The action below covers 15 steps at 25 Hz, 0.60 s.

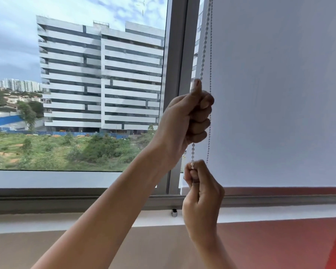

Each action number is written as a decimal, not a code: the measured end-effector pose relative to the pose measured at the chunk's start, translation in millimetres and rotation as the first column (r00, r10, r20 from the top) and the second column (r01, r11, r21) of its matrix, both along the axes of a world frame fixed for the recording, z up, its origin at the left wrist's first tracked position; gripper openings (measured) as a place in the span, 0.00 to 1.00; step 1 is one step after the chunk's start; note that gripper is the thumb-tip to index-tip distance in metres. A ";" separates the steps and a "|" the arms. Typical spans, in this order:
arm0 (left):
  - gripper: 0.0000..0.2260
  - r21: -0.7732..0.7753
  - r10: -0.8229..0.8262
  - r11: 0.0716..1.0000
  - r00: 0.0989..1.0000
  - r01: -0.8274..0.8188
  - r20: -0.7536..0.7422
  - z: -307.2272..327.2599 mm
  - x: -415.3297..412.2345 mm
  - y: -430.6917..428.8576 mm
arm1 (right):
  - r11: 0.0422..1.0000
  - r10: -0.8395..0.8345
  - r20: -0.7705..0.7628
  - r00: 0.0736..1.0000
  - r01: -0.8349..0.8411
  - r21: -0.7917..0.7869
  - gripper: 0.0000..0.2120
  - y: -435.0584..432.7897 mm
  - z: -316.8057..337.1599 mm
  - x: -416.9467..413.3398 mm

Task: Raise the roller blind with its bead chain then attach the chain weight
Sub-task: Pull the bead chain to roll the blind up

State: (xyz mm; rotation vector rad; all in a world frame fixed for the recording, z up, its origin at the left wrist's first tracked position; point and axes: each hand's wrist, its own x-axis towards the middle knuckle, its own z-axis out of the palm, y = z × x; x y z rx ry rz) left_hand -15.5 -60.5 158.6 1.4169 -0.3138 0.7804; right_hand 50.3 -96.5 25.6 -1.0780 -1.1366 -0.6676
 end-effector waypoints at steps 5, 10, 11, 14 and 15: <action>0.21 -0.009 0.214 0.977 0.970 -0.214 0.112 -3.6 0.3 -3.7 | 0.953 0.250 -0.083 0.965 -0.260 -0.157 0.12 -3.0 1.9 -2.7; 0.20 -0.021 0.350 0.935 0.916 -0.353 0.197 -9.9 -4.3 2.0 | 0.953 0.294 -0.211 0.932 -0.303 -0.008 0.14 -4.8 24.9 5.9; 0.20 -0.026 0.356 0.933 0.910 -0.359 0.214 -10.9 -4.0 1.6 | 0.948 0.316 -0.228 0.921 -0.314 0.047 0.15 -5.1 33.5 8.6; 0.20 -0.034 0.368 0.928 0.897 -0.371 0.246 -17.2 -0.7 0.8 | 0.917 0.397 -0.229 0.889 -0.375 0.133 0.14 -6.1 61.1 15.1; 0.20 -0.030 0.387 0.919 0.889 -0.392 0.244 -22.1 0.7 1.4 | 0.909 0.414 -0.220 0.883 -0.391 0.142 0.14 -6.2 69.3 16.1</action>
